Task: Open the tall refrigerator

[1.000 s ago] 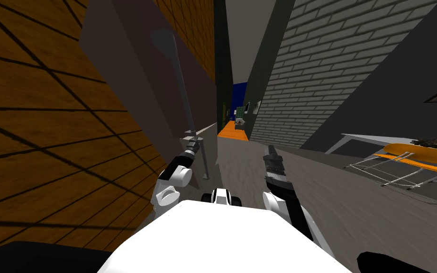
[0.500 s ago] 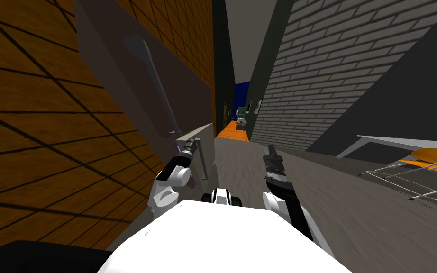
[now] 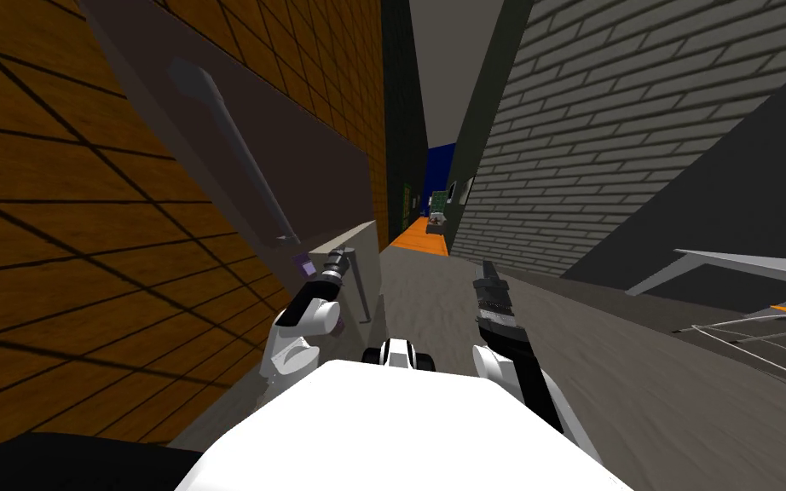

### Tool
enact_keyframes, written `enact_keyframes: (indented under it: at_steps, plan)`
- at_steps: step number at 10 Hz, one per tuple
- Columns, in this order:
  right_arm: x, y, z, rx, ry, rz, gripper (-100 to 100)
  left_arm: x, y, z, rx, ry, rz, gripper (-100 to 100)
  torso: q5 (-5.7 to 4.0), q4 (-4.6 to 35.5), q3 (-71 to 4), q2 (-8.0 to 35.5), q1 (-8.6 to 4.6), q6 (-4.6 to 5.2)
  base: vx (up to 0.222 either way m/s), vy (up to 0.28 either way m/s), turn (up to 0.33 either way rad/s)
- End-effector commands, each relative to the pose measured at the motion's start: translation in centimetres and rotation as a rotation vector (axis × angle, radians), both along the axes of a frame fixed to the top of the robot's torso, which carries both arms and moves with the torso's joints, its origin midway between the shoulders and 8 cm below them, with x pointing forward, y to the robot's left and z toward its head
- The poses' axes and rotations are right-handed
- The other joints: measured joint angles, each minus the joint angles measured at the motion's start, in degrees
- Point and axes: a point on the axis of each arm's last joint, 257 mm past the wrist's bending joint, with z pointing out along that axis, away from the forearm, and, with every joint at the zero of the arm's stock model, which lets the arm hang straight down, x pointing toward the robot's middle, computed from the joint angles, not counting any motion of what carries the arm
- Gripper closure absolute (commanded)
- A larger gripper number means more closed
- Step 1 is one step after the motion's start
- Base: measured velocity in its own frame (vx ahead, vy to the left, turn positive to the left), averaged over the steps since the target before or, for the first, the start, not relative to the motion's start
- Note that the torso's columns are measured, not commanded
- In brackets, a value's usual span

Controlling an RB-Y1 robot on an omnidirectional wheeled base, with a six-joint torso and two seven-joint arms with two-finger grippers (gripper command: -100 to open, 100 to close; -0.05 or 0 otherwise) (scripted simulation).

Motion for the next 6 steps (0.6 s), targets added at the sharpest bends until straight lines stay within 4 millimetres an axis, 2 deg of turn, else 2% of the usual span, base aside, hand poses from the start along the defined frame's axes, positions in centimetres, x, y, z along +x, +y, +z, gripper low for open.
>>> enact_keyframes:
  at_steps: [1, 2, 3, 4, 5, 6]
  plan:
    - [0.0, 0.0, 0.0, 0.000, 0.000, 0.000, 0, -0.2, 0.5, 0.2, 0.001, -0.003, 0.015, 100, 0.06, 0.04, 0.16, 0.18, 0.05, -0.11, 0.023, -0.152, 0.038]
    - [0.0, 0.0, 0.0, 0.000, 0.000, 0.000, 0, -0.4, 1.4, 0.0, -0.004, 0.001, 0.039, 100, 0.03, 0.21, 0.19, 0.30, 0.56, -0.03, 0.084, -0.187, 0.105]
    - [0.0, 0.0, 0.0, 0.000, 0.000, 0.000, 0, -0.5, 2.3, -0.1, -0.005, 0.004, 0.062, 100, 0.01, 0.22, 0.08, 0.13, 0.29, -0.11, 0.126, -0.275, 0.209]
    - [0.0, 0.0, 0.0, 0.000, 0.000, 0.000, 0, -0.5, 2.3, -0.1, -0.005, 0.004, 0.062, 100, -0.08, 0.13, -0.04, -0.05, -0.10, -0.05, 0.112, -0.222, 0.107]
    - [0.0, 0.0, 0.0, 0.000, 0.000, 0.000, 0, -0.7, 3.2, -0.2, -0.005, 0.007, 0.084, 100, -0.17, 0.16, -0.19, -0.18, -0.05, 0.13, 0.089, -0.254, 0.088]
    - [0.0, 0.0, 0.0, 0.000, 0.000, 0.000, 0, -0.7, 3.2, -0.2, -0.005, 0.007, 0.084, 100, -0.14, 0.11, -0.23, -0.23, -0.14, 0.09, 0.090, -0.245, 0.072]
